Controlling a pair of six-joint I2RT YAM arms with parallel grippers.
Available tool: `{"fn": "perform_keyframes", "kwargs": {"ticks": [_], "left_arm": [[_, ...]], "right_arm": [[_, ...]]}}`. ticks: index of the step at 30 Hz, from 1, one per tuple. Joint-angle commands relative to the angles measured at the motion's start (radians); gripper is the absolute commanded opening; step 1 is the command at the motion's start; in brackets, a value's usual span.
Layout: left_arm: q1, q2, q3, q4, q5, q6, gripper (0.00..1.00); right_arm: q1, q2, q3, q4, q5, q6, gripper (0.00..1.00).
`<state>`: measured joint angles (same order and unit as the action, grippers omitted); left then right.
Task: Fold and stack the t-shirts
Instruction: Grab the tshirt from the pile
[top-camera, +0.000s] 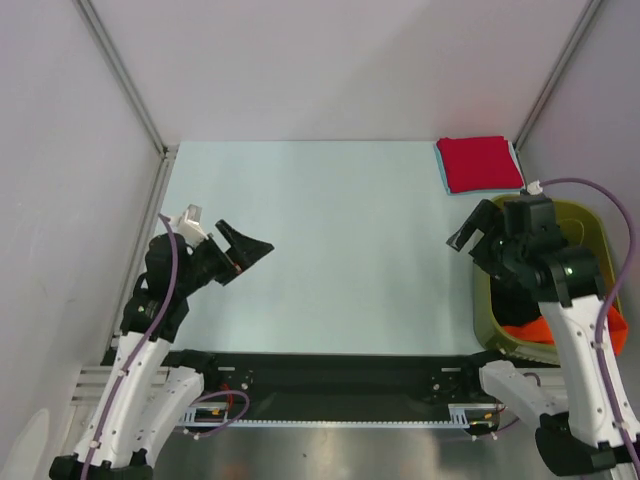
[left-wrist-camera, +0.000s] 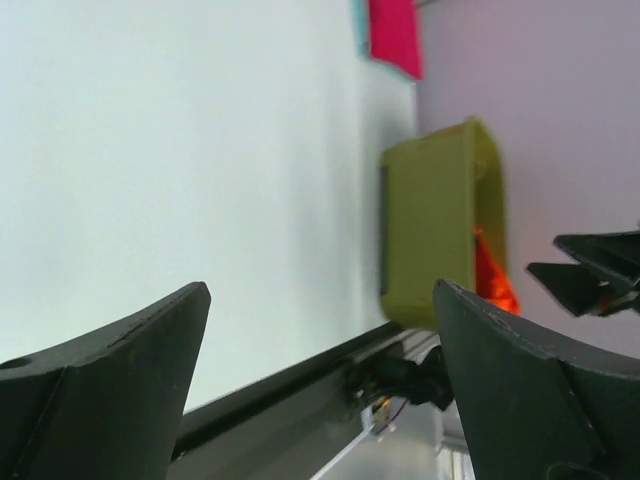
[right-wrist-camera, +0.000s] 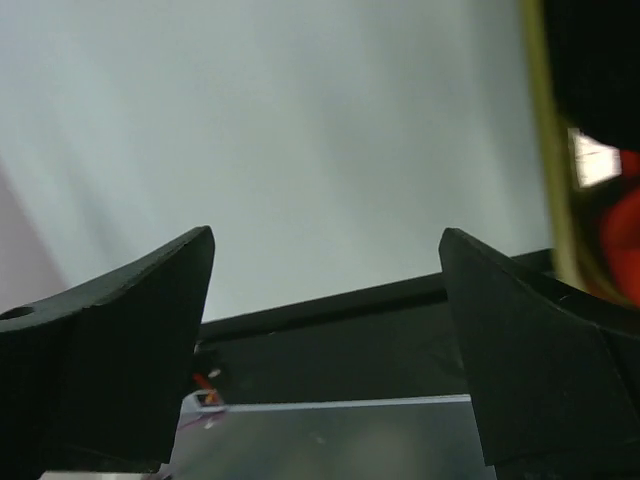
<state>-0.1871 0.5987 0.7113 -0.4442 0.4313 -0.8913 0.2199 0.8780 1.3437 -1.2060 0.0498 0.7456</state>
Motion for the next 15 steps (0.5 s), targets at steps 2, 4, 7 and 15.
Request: {"fn": "perform_keyframes", "kwargs": {"ticks": [2,4,7,15], "left_arm": [[0.006,0.070,0.141,-0.247,-0.100,0.178,1.00],[0.006,0.084,0.177,-0.283,-0.098,0.199,1.00],[0.020,0.101,0.243,-0.323,-0.065,0.265,1.00],[0.026,0.167,0.441,-0.340,0.024,0.482,1.00]], "right_arm": [[-0.062,0.117,0.058,-0.256,0.242,-0.139,1.00],[-0.105,0.186,0.081,-0.266,0.242,-0.179,1.00],[-0.210,0.190,0.101,-0.228,0.310,-0.190,1.00],[-0.433,0.248,0.061,-0.049,0.378,-0.330,0.82]]}}
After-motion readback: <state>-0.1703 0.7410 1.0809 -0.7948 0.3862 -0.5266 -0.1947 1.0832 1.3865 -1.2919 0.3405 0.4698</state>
